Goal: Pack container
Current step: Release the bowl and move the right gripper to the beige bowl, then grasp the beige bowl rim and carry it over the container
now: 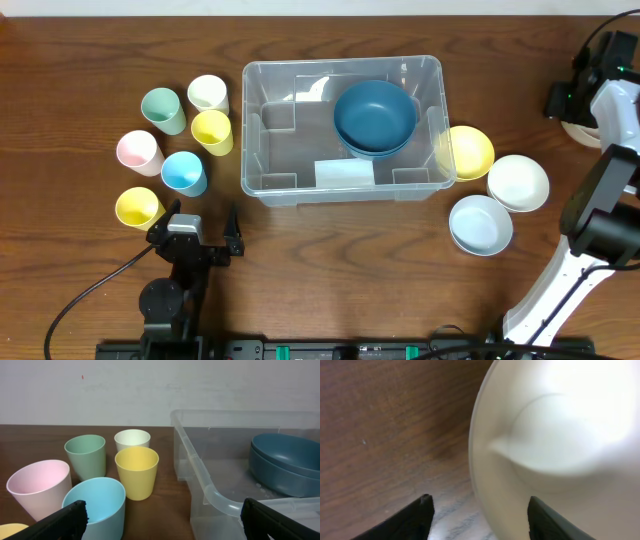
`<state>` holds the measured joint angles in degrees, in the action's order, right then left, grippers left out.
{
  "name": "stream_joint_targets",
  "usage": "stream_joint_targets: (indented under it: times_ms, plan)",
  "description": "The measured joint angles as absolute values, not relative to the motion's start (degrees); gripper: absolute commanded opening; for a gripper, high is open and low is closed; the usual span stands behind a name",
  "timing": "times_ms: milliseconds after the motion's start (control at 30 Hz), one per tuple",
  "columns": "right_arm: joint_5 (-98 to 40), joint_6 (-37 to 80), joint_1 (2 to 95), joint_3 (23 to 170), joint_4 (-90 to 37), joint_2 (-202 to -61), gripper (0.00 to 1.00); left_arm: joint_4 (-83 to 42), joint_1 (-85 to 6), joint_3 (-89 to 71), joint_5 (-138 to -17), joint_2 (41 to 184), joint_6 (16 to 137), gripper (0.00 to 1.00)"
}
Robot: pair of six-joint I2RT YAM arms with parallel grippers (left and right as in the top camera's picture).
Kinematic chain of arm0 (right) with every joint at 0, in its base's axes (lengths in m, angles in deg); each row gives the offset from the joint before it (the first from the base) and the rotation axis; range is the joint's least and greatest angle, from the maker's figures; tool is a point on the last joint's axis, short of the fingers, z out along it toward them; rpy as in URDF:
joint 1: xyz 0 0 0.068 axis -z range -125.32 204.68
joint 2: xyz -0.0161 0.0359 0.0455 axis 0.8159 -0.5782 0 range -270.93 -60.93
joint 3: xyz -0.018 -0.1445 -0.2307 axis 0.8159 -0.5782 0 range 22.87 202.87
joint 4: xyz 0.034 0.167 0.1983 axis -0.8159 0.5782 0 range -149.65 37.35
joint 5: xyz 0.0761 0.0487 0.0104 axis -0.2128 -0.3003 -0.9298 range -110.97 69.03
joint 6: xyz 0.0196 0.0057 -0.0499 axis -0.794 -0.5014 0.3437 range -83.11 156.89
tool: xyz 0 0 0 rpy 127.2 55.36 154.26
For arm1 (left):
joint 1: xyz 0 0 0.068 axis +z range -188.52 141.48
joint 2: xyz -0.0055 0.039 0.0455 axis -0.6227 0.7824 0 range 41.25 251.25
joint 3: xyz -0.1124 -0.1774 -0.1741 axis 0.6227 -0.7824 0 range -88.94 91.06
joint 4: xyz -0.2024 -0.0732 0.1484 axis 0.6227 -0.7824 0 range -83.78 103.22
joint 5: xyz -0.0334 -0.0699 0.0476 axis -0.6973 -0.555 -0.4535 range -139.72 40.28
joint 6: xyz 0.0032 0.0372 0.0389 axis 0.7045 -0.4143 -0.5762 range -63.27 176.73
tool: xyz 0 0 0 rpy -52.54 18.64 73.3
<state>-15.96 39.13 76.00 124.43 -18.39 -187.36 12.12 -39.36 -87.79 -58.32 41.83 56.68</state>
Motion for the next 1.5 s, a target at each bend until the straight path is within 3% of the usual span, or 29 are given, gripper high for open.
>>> stream_joint_targets:
  times_ms: [433,833,1067,1300,1500]
  plan:
    - [-15.83,39.02,77.37,124.41,-16.62,-187.38,0.01,12.12,-39.38,-87.79,-58.32,41.83,56.68,0.98]
    - [-15.91,38.3,76.98,126.58,-11.14,-187.34,0.01,12.12,-39.38,-87.79,-58.32,41.83,56.68,0.98]
    - [-19.89,36.9,74.18,139.71,-0.8,-187.16,0.01,12.12,-39.38,-87.79,-58.32,41.83,56.68,0.98]
    - [-23.39,37.21,66.99,149.77,6.44,-182.16,0.01,12.12,-39.36,-87.79,-58.32,41.83,56.68,0.98]
    - [-24.5,40.22,54.38,151.34,9.26,-175.01,0.01,12.12,-39.36,-87.79,-58.32,41.83,56.68,0.98]
